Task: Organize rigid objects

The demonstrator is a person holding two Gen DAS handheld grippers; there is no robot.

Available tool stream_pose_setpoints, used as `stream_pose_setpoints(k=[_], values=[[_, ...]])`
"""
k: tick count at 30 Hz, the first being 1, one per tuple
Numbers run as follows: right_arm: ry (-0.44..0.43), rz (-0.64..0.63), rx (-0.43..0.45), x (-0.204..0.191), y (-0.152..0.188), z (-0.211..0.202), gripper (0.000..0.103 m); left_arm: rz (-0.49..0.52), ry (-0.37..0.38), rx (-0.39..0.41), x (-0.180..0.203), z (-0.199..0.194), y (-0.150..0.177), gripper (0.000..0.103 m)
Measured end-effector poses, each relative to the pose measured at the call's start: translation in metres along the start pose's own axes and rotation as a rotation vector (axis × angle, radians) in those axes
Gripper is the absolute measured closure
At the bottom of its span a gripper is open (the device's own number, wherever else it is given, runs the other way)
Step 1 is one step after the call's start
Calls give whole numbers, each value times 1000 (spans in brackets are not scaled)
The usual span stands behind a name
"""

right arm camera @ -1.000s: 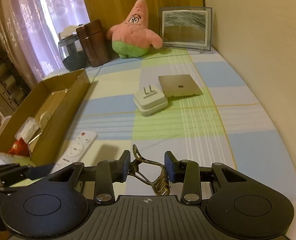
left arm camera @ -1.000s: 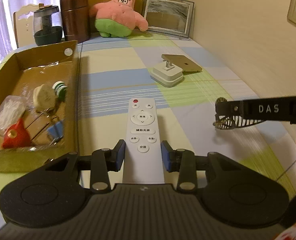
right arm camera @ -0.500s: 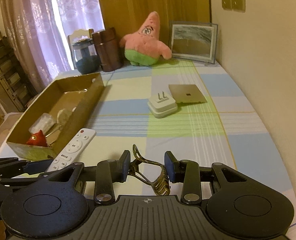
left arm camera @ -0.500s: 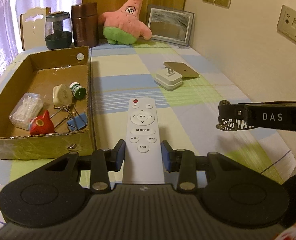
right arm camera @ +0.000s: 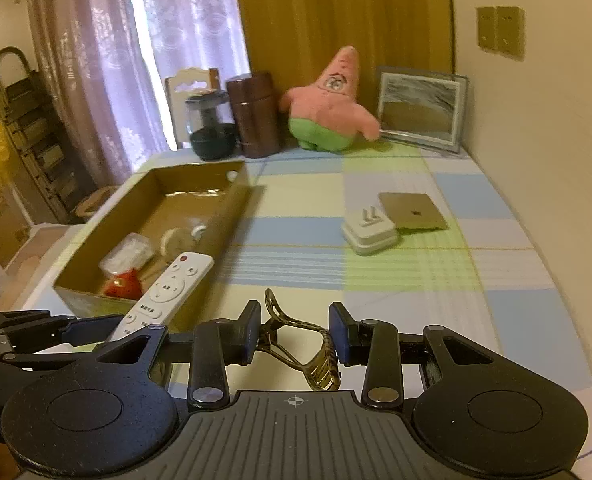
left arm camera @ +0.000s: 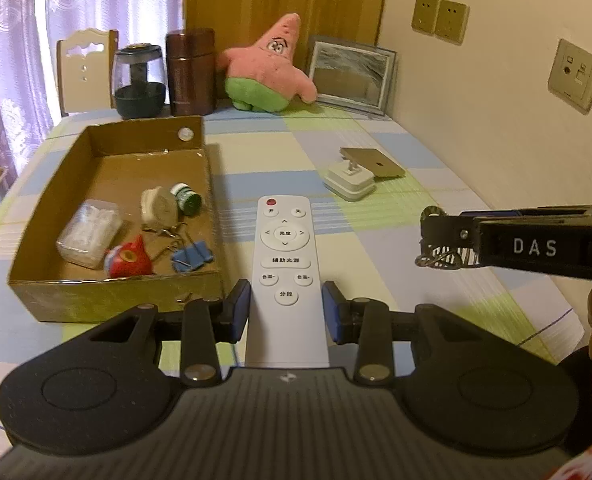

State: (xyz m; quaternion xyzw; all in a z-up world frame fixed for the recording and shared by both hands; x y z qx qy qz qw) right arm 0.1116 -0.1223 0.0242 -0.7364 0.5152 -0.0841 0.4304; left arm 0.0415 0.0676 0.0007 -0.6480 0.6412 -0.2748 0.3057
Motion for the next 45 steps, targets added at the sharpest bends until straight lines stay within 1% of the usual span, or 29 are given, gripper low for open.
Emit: stream_pose_setpoints(k=[14,22,34,45], values=[[-89,-61,8,-57,-9,4,69,-33,-76,25,-44,-33,-4,70],[-128,-102,5,-86,-17,14,69,-59,-102,28,-66,-39,-5,70],[-174,-150,-21,-122,-29,47,69,-87,-140,24,-108,-36,-8,70],[-198,-180,-45,-142,-44,88,69,-89,-173,10,-153,-16,-17,70]])
Point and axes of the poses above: each gripper's, at about its wrist camera, not at the fingertips, and z roughly the way its jaws point, x to its right, y to its underside, the point moved 1 cm from there along z, roughly the way its jaws point, and after that the axes turned 9 degrees about z, right-handed, at the moved point
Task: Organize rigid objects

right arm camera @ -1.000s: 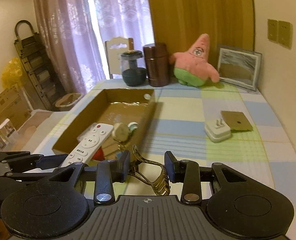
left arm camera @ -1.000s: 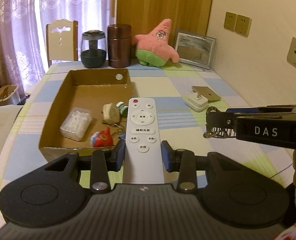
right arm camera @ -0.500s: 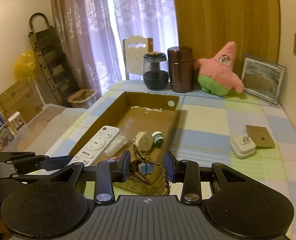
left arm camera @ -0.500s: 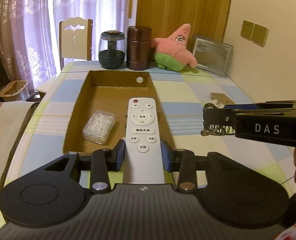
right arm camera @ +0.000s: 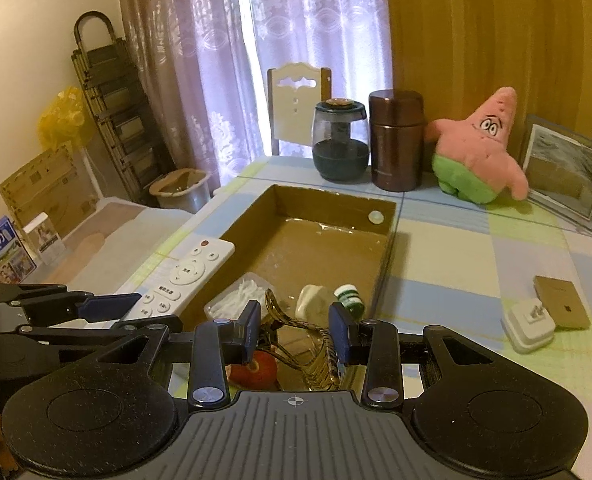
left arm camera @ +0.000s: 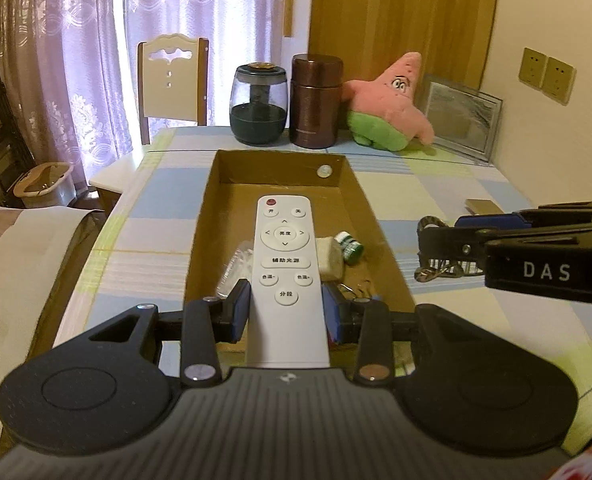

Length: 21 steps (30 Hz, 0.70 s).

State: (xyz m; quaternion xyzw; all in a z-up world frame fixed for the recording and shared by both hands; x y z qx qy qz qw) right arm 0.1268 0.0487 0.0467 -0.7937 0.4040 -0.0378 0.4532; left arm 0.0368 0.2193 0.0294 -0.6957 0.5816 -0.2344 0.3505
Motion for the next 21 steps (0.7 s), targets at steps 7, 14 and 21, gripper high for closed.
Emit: stream_pose_setpoints(k=[7,14,21], values=[[-8,-10,-11,0,-14,29,69,0,-5,-15,-19,28,-8,70],[-17,-13,-2,1,-36,64,69,12,-8,-15,-37,64,-25,70],[-8,-37,18,9,-59,104,69,-6,-7,8,-56,102,-46,70]])
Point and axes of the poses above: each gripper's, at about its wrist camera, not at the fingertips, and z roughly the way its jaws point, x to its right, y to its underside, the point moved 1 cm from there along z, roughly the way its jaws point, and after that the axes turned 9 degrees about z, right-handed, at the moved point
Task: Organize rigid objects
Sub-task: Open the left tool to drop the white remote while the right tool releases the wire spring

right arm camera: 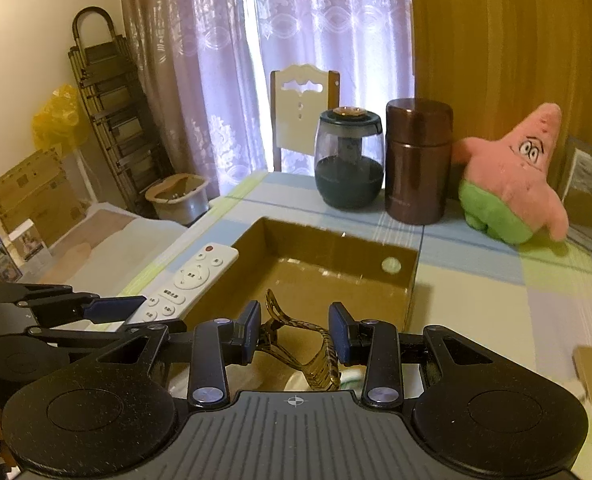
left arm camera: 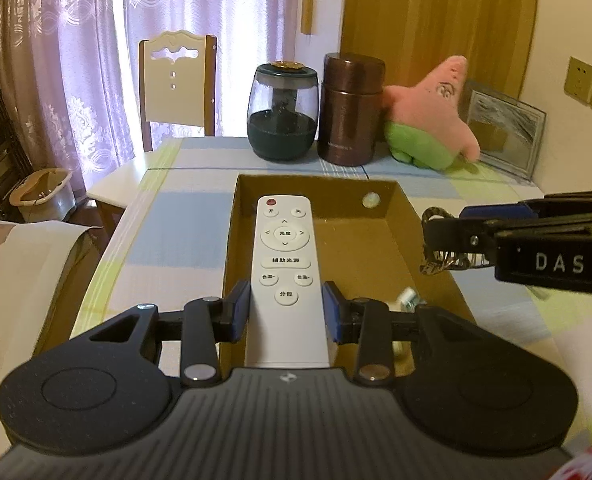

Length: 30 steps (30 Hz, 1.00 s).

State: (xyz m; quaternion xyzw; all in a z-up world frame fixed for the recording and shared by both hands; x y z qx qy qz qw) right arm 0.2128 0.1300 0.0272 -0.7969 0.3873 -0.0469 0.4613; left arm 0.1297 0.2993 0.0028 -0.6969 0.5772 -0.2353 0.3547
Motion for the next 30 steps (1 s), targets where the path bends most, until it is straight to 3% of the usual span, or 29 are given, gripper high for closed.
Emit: stream_pose_setpoints(k=[13,23,25,30], values=[[38,33,23,28,-13,69,69,52,33,-13,-8,68,-29,70],[43,66,32,41,-12,89,69,78,32,-24,-7,101,-34,70],[40,71,30,42,-11,89,69,60,30,-28,-8,102,-32,55],[32,79,27,42,-9,90,69,33,11,-17,-17,97,-32,55]])
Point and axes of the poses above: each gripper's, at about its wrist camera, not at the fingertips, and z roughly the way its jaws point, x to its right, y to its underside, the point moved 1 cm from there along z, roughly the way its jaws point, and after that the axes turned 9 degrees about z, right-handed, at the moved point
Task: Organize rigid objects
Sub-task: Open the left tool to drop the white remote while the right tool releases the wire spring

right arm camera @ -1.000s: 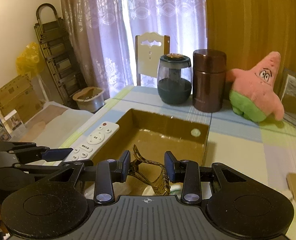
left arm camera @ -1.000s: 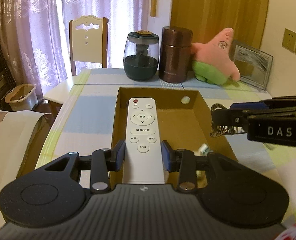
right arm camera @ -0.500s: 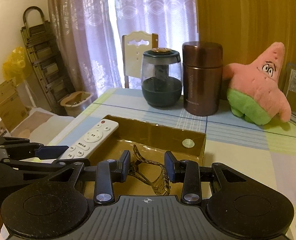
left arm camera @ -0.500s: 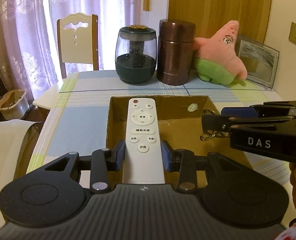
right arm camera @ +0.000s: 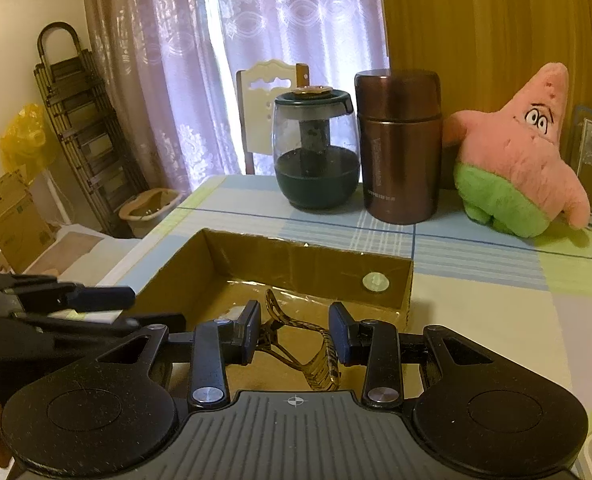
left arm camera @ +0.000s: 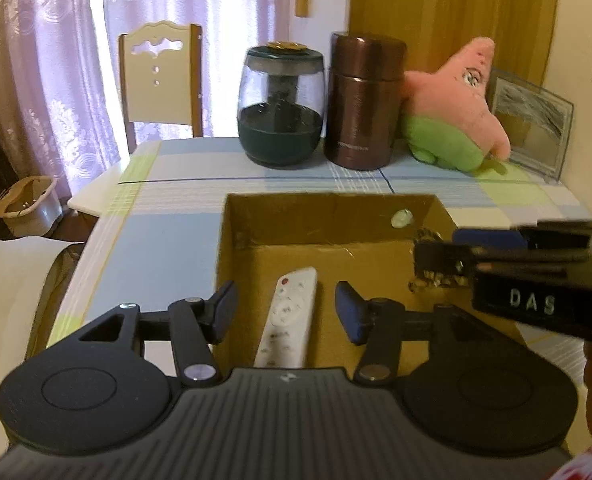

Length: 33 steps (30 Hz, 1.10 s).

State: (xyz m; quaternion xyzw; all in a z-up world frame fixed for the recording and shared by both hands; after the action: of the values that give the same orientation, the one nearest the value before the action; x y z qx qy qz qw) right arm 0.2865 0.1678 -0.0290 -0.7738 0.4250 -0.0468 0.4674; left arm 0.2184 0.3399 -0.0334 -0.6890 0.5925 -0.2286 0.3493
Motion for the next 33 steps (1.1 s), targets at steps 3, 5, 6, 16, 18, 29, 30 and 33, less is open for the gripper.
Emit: stream_pose_setpoints(k=[3,5,6,16,18,29,30,33], values=[[-4,1,-7,0,1,1,69,-15,-7,10,-5,-5,-2,55],[-5,4,-8,0,1,2,69,-16,-5,11,-7,-6,-3,55],[-5,5,-8,0,1,1,69,-17,-3,10,-7,-6,-3,55],[-15,14,-4,-4,1,3,69,-10,7,1,-4,-5,-1,55],[-19,24,-3,-4,0,4,69,-12,6,0,-5,-5,-1,55],[-18,80,50,9,-7,-11,32,-2,-3,-17,-3,-4,2,56],[-13,86,53,11,-8,-14,32,-1,-2,-17,-2,-4,2,56],[-2,90,60,15,-8,-24,32,1,2,-14,-1,-6,2,56]])
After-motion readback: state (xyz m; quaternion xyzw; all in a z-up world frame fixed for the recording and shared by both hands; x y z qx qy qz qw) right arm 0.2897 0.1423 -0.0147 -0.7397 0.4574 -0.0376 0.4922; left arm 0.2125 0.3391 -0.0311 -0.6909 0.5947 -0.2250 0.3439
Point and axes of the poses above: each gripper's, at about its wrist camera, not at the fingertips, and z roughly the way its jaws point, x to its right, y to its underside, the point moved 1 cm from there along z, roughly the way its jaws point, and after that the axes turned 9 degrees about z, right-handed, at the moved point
